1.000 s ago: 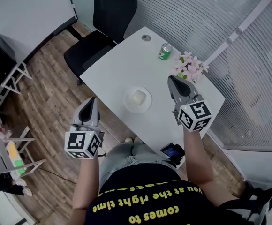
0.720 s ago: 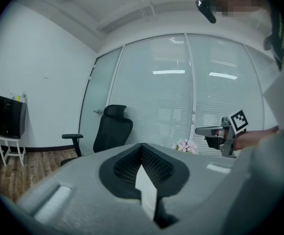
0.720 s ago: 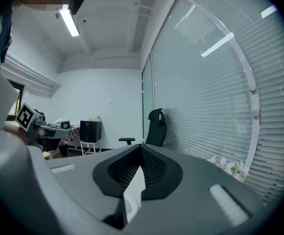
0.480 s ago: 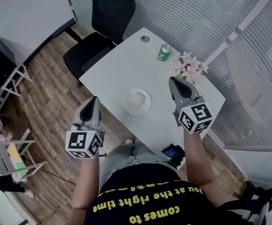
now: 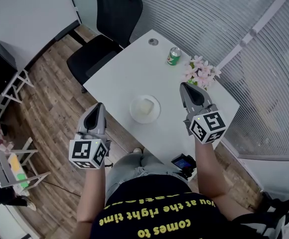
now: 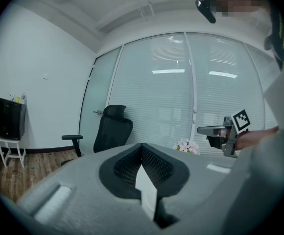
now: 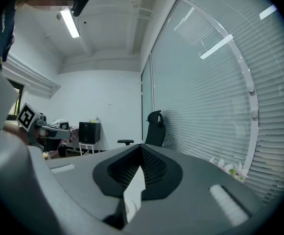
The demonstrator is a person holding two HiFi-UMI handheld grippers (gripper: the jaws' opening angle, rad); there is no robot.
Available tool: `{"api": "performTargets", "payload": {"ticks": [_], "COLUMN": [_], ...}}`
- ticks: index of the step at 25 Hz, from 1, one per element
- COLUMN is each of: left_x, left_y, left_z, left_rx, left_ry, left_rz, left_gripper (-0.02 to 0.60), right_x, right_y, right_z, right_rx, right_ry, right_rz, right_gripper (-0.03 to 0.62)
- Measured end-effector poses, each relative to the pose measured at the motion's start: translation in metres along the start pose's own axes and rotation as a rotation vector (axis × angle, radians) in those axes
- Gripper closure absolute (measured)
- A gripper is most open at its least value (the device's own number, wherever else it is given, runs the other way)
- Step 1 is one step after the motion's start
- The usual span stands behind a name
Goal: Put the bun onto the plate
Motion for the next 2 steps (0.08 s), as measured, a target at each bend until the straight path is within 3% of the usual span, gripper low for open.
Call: {"api": "performTargets", "payload": {"ticks": [2], "left_x": [-0.0012], "left_y": [0.0018], "left_z": [-0.0006], "left_rx": [0.004], "left_ry": [0.006], "left_rz": [0.0], "left_gripper": [0.581], "right_x": [0.0029], "right_y": [0.0015], "right_z": [0.0012], "right_rx": [0.005], "right_ry": [-0.005], "right_rz": [-0.001], "right_gripper": [0.588]}}
Point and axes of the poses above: the fingertips, and each gripper's own axes: z backward along the fingers, x to its right, y out of its top, the point moved 4 cm from there along z, backward along the fingers, and after that the axes turned 4 degrees about -z, right-handed, at the moved point
